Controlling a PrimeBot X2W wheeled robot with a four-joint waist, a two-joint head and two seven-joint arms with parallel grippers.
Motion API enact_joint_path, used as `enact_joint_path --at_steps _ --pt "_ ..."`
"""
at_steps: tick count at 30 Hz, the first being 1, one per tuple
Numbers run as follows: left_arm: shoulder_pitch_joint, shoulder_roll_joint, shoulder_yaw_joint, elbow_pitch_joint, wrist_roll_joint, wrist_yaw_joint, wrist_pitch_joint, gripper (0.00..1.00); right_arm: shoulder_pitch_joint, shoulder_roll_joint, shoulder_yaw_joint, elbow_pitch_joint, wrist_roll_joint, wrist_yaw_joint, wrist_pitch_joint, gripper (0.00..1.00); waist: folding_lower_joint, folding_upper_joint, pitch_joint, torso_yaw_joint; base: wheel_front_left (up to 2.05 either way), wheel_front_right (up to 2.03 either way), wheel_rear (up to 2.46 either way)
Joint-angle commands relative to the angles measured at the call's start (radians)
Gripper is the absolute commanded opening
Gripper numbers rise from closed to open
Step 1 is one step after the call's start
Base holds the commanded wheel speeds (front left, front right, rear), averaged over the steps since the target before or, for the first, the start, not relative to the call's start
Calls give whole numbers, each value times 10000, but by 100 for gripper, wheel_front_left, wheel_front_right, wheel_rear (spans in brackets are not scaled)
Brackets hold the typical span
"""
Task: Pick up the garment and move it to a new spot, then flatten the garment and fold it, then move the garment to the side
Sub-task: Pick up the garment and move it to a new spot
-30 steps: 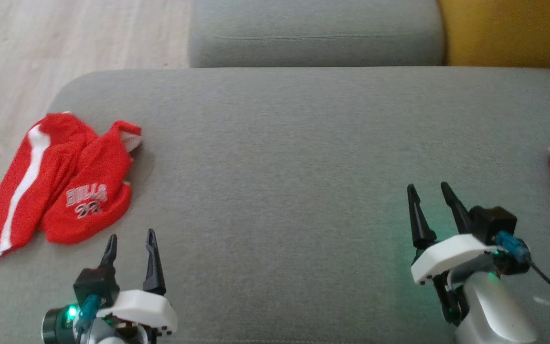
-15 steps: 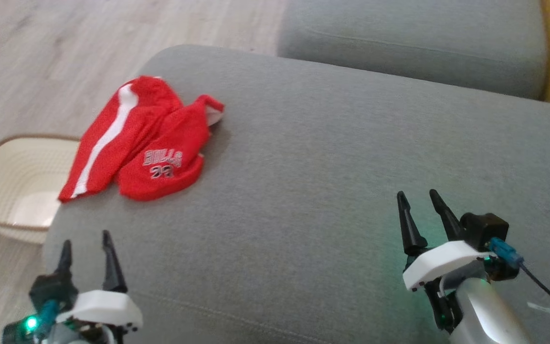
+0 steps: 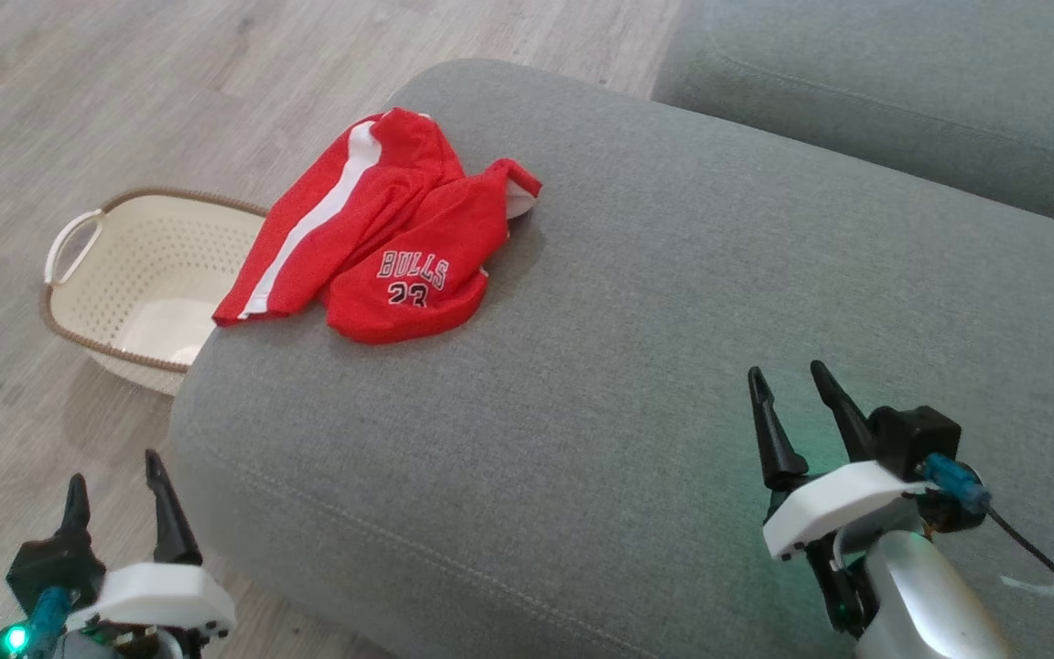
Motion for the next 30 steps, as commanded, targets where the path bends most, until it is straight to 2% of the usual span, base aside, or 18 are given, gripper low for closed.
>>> enact_joint_path --at_steps 1,7,14,23,30 --pt "-285 78 395 -276 102 -40 -122 100 -332 28 211 -333 -156 63 -109 100 0 0 64 74 0 0 0" --pt "-260 51 468 -262 65 -20 -122 100 -379 28 207 -324 -308 63 -109 100 0 0 150 -6 0 0 0" --pt "-412 33 482 -125 -9 -141 -122 100 -532 28 187 -402 -638 63 -109 100 0 0 386 -562 0 0 0" --pt "-1796 189 693 921 -442 -997 -122 100 -916 28 49 -866 -1305 63 -109 100 0 0 1293 -1607 0 0 0" --pt "-3705 882 821 2610 -713 -1800 -122 100 -1371 28 85 -1381 -1714 63 -46 100 0 0 2199 -2451 0 0 0"
